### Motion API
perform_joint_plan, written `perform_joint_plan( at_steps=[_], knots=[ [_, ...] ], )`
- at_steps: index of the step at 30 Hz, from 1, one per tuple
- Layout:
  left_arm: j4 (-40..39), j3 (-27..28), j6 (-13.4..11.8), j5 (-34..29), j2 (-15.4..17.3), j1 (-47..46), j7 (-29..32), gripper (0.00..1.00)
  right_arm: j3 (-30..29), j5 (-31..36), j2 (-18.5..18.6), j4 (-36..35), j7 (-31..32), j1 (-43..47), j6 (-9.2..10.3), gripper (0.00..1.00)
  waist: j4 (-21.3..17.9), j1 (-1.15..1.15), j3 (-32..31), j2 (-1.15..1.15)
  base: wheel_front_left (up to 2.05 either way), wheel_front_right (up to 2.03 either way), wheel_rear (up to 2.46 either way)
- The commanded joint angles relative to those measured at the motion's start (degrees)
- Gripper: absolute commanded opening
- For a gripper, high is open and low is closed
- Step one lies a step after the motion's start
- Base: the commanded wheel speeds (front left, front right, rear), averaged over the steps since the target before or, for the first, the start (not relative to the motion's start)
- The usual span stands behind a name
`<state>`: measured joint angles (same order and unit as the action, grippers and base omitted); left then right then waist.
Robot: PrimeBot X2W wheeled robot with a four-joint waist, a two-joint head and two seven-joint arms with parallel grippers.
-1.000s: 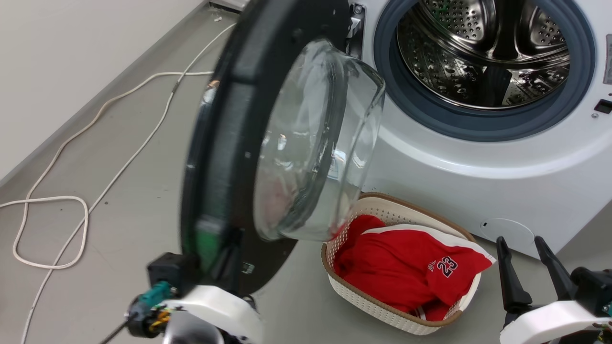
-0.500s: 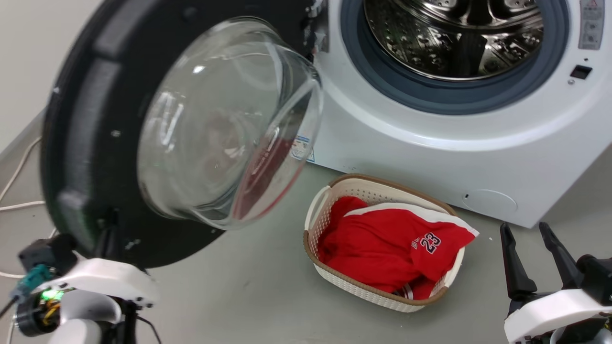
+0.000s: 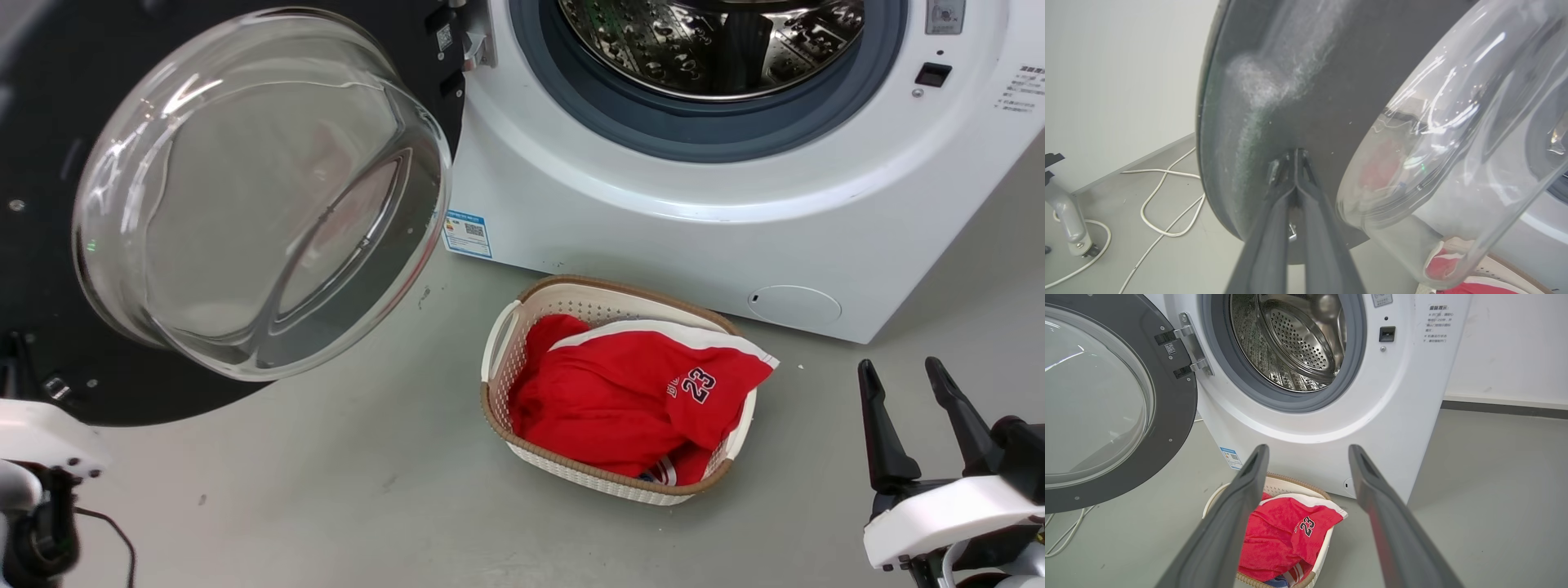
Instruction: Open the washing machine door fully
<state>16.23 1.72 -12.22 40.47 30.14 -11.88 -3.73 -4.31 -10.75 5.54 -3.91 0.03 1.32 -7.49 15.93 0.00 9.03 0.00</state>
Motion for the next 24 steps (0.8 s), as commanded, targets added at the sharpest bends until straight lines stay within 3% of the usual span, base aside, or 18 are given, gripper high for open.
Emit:
perform_joint_plan(
  at_steps=[1,6,13,24],
  knots=[
    [0.82,0.66,0.01,0.14,0.84,-1.03,-0.48,0.0,0.09,-0.18,0.23,0.03,-0.21,-0.63,-0.01,1.0,-0.26,0.0,0.18,0.0,0.0,0.0,0.0],
    [4.11,1.15,0.87,0.47,1.38,-3.14,-1.43,0.0,0.06,-0.14,0.4,0.1,-0.17,-1.02,0.0,1.0,-0.79,0.0,0.31,0.0,0.0,0.0,0.0],
    [5.11,0.31,0.38,0.15,-0.71,-0.43,-3.55,0.0,-0.26,0.03,-0.09,0.61,-0.48,-0.21,0.0,1.0,-0.73,0.0,-1.11,0.0,0.0,0.0,0.0],
    [-4.47,-3.8,-2.99,-2.86,-5.52,9.76,-6.16,0.0,-0.36,0.3,-1.17,0.97,-0.53,2.05,0.0,1.0,0.02,0.0,-5.17,0.0,0.0,0.0,0.0]
  ],
)
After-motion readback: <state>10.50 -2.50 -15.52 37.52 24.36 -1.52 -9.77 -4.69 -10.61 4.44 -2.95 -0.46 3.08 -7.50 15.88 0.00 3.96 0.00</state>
